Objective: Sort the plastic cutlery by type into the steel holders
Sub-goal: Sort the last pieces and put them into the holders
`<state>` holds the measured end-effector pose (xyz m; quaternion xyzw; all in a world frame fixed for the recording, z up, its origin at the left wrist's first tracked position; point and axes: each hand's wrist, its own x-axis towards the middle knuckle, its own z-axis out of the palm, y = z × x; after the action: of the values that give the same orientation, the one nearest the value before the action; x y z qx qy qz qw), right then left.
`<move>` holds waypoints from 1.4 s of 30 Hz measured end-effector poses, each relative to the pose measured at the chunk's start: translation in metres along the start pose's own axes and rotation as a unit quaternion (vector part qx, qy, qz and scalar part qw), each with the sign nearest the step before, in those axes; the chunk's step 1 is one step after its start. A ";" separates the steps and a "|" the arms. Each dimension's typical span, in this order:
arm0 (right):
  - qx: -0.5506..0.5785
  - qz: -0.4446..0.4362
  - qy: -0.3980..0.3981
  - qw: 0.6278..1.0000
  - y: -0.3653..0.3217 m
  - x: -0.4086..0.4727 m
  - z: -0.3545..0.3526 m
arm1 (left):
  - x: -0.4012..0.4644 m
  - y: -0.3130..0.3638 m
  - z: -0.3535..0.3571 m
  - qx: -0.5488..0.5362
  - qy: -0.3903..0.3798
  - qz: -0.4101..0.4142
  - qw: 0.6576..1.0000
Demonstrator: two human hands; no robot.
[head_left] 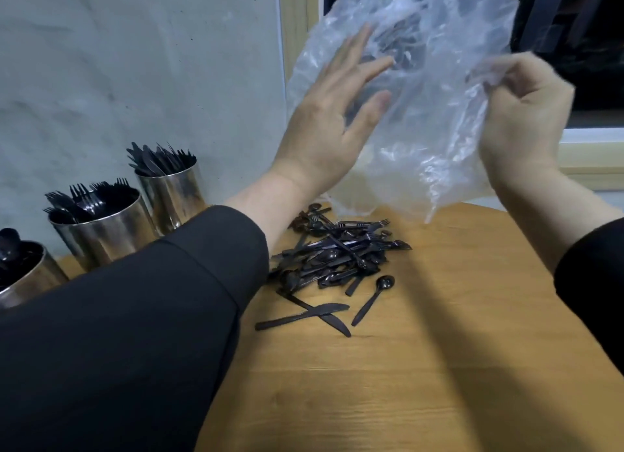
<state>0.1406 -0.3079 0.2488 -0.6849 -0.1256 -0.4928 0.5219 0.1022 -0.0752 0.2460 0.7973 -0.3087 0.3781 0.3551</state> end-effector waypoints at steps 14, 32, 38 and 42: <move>-0.323 0.003 -0.069 0.944 0.104 -0.032 -0.110 | -0.145 -0.013 0.085 0.096 -0.267 -0.143 0.948; -0.335 -0.084 -0.292 0.892 0.079 -0.105 -0.106 | -0.142 0.002 0.139 0.045 -0.254 -0.206 0.944; -0.239 -0.016 -0.443 0.864 0.071 -0.168 -0.038 | -0.201 -0.067 0.025 0.218 -0.027 -0.375 0.901; -0.268 0.110 -0.443 0.848 0.082 -0.210 0.013 | -0.227 -0.107 -0.016 0.320 -0.166 -0.496 0.790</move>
<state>0.1024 -0.2603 0.0320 -0.9530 -0.1303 -0.0905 0.2581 0.0588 0.0484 0.0308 0.9595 0.2131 0.0890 0.1616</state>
